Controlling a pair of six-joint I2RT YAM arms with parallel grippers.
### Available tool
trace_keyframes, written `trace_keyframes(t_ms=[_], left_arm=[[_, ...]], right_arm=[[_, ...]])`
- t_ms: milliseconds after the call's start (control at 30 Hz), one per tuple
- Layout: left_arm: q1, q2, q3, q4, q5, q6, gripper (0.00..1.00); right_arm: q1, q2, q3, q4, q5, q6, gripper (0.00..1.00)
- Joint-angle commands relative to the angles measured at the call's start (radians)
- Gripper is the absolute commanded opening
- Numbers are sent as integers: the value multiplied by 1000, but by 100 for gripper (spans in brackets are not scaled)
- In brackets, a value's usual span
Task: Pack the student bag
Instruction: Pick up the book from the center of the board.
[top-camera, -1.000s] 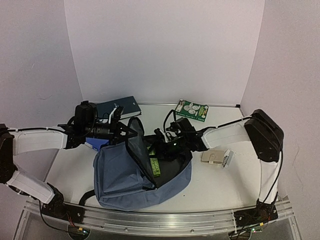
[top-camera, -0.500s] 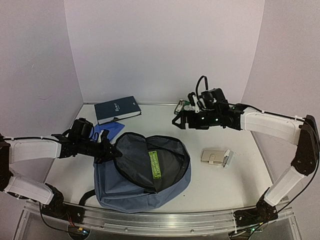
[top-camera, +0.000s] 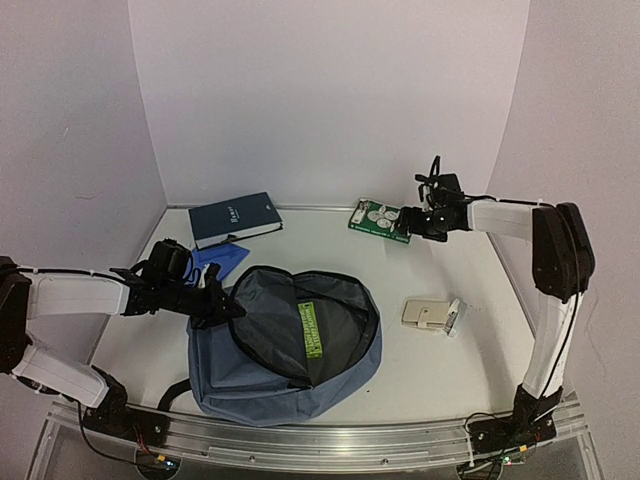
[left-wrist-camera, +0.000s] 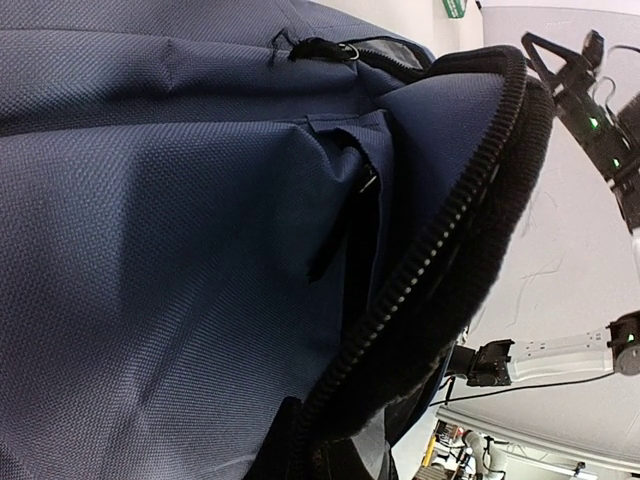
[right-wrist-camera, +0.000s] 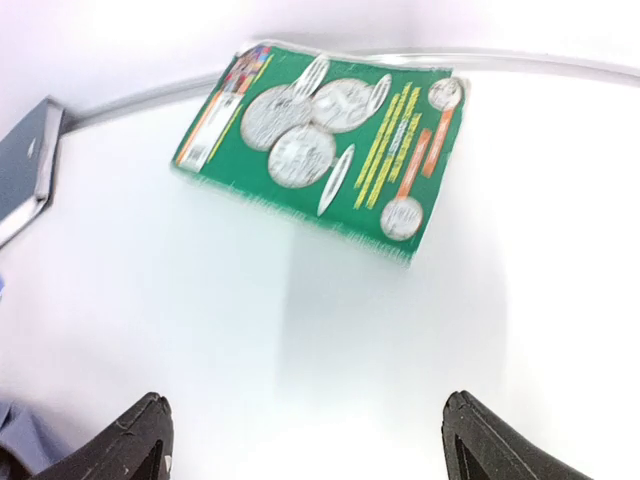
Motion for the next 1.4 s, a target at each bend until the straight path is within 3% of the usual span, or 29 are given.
trace_keyframes(t_ms=[0, 200, 400, 933, 1133, 1367], left_arm=[[10, -3, 24, 42, -53, 14, 0], [10, 0, 34, 42, -62, 4, 0], [10, -10, 25, 42, -70, -15, 0], [8, -118, -28, 18, -116, -34, 0], [8, -126, -30, 8, -116, -29, 0], [8, -112, -27, 11, -112, -18, 0]], right_arm=[[-53, 128, 157, 92, -25, -6, 88], [-80, 362, 380, 92, -102, 12, 77], [-81, 455, 461, 90, -118, 38, 69], [-81, 485, 425, 90, -44, 136, 69], [-80, 503, 444, 90, -117, 130, 57], [-35, 485, 425, 84, -273, -2, 45]])
